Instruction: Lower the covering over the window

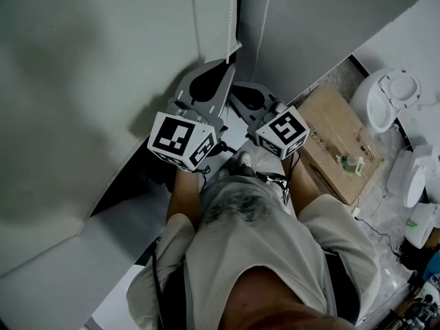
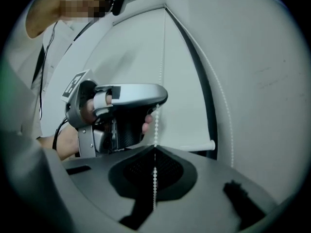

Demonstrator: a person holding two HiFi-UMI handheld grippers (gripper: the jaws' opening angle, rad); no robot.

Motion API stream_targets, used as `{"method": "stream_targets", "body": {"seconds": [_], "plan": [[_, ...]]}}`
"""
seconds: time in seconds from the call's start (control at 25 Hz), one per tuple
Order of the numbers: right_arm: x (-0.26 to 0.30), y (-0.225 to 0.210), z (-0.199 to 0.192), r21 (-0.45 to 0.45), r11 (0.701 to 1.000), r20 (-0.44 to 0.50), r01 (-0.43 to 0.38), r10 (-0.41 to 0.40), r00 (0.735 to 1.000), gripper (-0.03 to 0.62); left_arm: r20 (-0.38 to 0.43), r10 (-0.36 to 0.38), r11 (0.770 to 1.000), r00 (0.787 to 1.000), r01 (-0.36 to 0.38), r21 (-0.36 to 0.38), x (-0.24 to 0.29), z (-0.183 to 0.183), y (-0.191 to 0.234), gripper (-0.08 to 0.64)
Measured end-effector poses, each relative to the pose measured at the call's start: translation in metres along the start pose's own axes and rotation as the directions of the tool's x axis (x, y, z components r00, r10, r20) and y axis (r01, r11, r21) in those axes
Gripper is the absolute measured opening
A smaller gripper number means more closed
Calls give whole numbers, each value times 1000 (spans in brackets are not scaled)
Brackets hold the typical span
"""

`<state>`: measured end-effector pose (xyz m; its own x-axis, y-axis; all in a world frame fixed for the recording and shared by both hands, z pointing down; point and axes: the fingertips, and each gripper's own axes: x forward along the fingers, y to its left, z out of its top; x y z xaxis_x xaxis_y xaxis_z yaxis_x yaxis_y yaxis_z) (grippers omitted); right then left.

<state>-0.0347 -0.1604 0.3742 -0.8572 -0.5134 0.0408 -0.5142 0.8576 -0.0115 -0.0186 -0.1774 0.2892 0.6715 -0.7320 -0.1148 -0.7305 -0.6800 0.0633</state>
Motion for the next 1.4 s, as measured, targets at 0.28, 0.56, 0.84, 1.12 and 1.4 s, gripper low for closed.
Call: {"method": "stream_targets", "body": {"seconds": [0.28, 0.56, 0.84, 1.12, 1.4], "plan": [[4, 5, -19, 14, 1000, -40, 3, -3, 999, 18, -27, 13, 1000, 1000, -14, -24, -9, -19, 5, 13], [2, 6, -15, -17, 1000, -31, 23, -24, 999, 18, -14, 21, 1000, 1000, -21, -10, -14, -14, 5, 20], [-1, -1, -20, -50, 997, -42, 56, -58, 997, 20, -26, 47, 999, 999, -47, -5, -13, -21, 8, 21], [-16, -7, -29, -45, 994, -59, 100, -102, 993, 43, -59, 62, 998, 996, -63, -25, -22, -36, 7, 56], [-37, -6, -23, -46, 991, -37, 127, -129, 991, 69, -93, 82, 995, 992, -87, -46, -39, -56, 3, 35]]}}
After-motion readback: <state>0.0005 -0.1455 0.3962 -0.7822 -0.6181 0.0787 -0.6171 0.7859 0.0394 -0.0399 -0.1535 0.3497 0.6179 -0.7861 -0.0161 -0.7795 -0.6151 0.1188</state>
